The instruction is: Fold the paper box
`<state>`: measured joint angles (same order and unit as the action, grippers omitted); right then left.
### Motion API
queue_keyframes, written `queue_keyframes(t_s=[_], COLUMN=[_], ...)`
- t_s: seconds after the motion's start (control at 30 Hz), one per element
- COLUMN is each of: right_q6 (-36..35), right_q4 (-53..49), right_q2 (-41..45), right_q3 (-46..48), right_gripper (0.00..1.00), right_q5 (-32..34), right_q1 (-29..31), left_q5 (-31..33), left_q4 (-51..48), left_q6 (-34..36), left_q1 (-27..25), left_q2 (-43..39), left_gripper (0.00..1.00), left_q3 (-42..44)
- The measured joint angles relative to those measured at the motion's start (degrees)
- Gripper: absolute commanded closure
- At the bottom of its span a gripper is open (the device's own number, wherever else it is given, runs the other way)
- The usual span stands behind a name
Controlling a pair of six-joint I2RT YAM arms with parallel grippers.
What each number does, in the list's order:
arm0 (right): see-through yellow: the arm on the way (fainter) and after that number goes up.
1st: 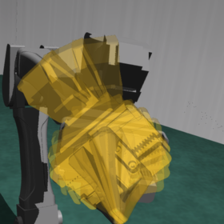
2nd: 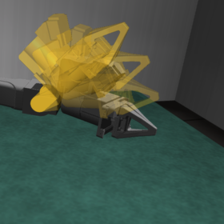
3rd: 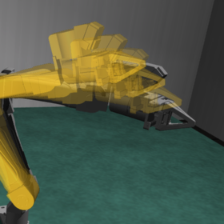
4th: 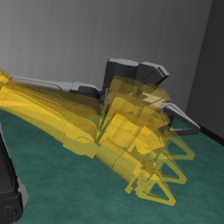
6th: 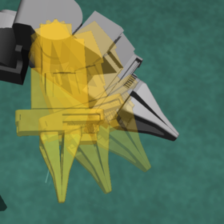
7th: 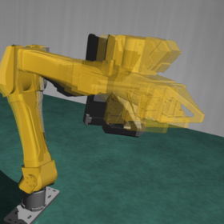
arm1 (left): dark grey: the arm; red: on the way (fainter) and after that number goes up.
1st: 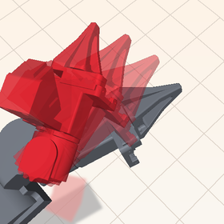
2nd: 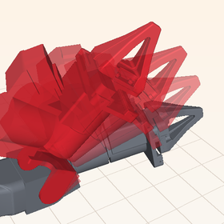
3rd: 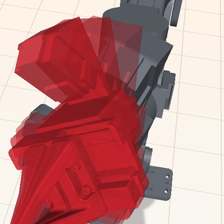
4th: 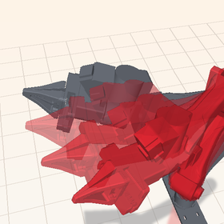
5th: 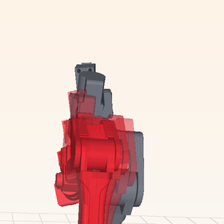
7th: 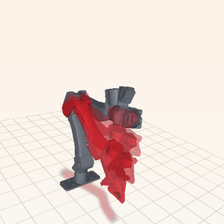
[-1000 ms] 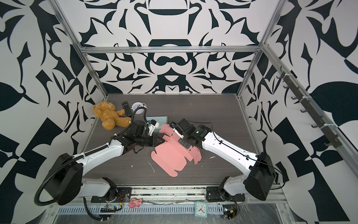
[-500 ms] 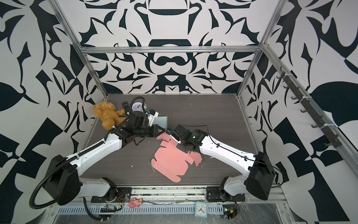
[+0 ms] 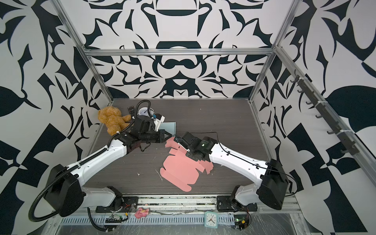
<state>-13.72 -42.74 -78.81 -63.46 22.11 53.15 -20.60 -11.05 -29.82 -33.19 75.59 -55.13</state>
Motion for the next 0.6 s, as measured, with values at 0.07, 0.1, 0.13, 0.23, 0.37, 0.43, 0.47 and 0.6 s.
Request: queue_keyframes(t_s=[0.07, 0.1, 0.13, 0.23, 0.37, 0.43, 0.47, 0.6], right_q6=[-0.1, -0.2, -0.2, -0.3, -0.4, -0.4, -0.4, -0.4], right_q4=[0.2, 0.3, 0.3, 0.4, 0.6, 0.6, 0.6, 0.8], right_q2=[0.0, 0.0, 0.0, 0.0, 0.0, 0.0, 0.0, 0.0], right_q3=[0.0, 0.0, 0.0, 0.0, 0.0, 0.0, 0.0, 0.1], right_gripper=[1.0, 1.0, 1.0, 1.0, 1.0, 1.0, 1.0, 1.0], right_q5=[0.1, 0.1, 0.1, 0.2, 0.3, 0.4, 0.5, 0.7], right_q1=[0.1, 0.2, 0.3, 0.6, 0.7, 0.7, 0.7, 0.7], left_q5=[0.0, -0.1, -0.2, -0.9, -1.6, -1.6, -1.5, -1.4], left_q4=[0.0, -0.1, -0.1, -0.4, -0.4, -0.6, -0.5, -0.7], left_q6=[0.0, 0.0, 0.0, 0.0, 0.1, 0.1, 0.1, 0.0], left_q1=[0.1, 0.1, 0.1, 0.1, 0.0, 0.0, 0.0, 0.0], left_q2=[0.0, 0.2, 0.6, 2.4, 3.6, 3.4, 3.1, 0.5], left_gripper=[0.93, 0.93, 0.92, 0.92, 0.93, 0.92, 0.92, 0.93], left_q3=[0.0, 0.0, -0.1, -1.1, -1.9, -1.9, -1.7, 0.7])
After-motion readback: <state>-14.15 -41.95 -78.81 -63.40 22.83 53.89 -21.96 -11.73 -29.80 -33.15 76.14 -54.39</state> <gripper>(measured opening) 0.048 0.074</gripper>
